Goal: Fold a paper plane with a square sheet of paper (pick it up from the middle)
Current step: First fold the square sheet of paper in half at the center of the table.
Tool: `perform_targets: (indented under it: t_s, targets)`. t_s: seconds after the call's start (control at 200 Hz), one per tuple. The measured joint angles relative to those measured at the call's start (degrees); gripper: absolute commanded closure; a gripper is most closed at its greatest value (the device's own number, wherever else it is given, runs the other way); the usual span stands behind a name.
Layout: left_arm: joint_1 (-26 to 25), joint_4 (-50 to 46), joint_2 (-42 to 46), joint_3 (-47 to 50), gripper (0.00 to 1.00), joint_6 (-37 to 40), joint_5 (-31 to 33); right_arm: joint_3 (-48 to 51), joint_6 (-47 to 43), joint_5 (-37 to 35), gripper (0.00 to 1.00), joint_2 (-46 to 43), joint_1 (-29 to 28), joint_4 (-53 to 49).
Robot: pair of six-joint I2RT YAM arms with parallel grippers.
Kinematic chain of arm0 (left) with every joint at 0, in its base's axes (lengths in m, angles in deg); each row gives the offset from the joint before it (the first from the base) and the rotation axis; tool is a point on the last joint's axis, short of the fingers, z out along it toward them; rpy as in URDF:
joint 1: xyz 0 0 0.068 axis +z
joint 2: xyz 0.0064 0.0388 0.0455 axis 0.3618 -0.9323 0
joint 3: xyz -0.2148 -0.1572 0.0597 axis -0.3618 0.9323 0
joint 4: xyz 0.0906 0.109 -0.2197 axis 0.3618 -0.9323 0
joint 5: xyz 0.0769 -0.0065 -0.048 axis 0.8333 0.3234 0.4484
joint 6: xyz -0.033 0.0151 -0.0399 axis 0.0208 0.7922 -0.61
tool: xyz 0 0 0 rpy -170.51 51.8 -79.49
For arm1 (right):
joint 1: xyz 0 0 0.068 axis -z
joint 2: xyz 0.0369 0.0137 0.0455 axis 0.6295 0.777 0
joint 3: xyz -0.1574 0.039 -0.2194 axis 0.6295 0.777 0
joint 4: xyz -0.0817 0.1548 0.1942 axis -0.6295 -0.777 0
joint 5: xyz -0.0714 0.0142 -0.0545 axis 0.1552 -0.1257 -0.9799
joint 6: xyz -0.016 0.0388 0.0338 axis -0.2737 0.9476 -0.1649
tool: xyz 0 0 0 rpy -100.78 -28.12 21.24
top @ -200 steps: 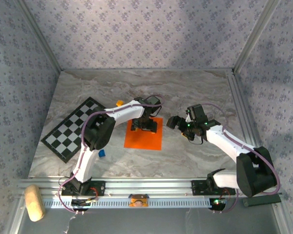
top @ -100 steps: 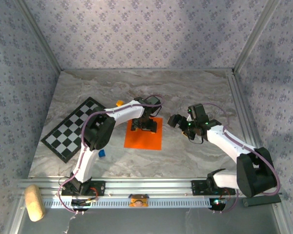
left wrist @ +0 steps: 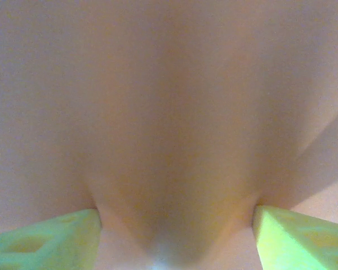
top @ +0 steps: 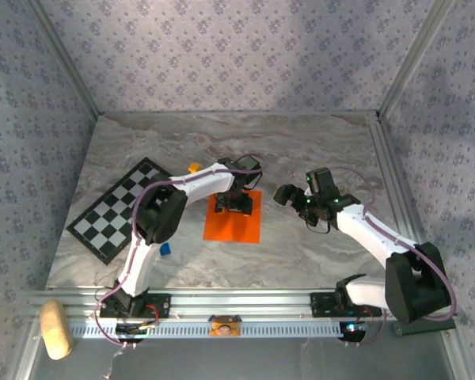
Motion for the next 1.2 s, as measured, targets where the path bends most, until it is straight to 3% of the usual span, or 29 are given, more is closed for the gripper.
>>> perform_targets:
  t_s: [0.09, 0.21, 0.515, 0.915, 1.104, 1.199]
  targets:
    - [-0.4, 0.9, 0.5, 0.6, 0.36, 0.0, 0.7, 0.0, 0.2, -1.5, 0.0, -1.1, 0.0, -0.8]
    - [-0.8, 3.2, 1.6, 2.4, 0.53, 0.1, 1.4, 0.0, 0.4, -3.3, 0.01, -2.3, 0.0, -1.7]
    - [-0.9, 8.5, 4.2, 6.0, 0.59, 0.2, 0.8, 0.0, 0.3, -5.1, 0.0, -6.3, 1.8, -2.3]
    - [1.6, 30.2, 15.8, 18.6, 0.61, -3.1, -14.4, 3.4, -0.7, -9.0, 0.0, -21.3, 6.9, -2.0]
    - [4.0, 43.8, 20.4, 23.7, 0.61, -8.0, -23.4, 4.4, -1.4, -8.4, 0.0, -22.6, 9.7, -0.8]
    - [4.9, 51.3, 21.0, 27.8, 0.62, -11.3, -26.6, 4.9, -1.8, -4.5, 0.0, -21.9, 11.3, 1.0]
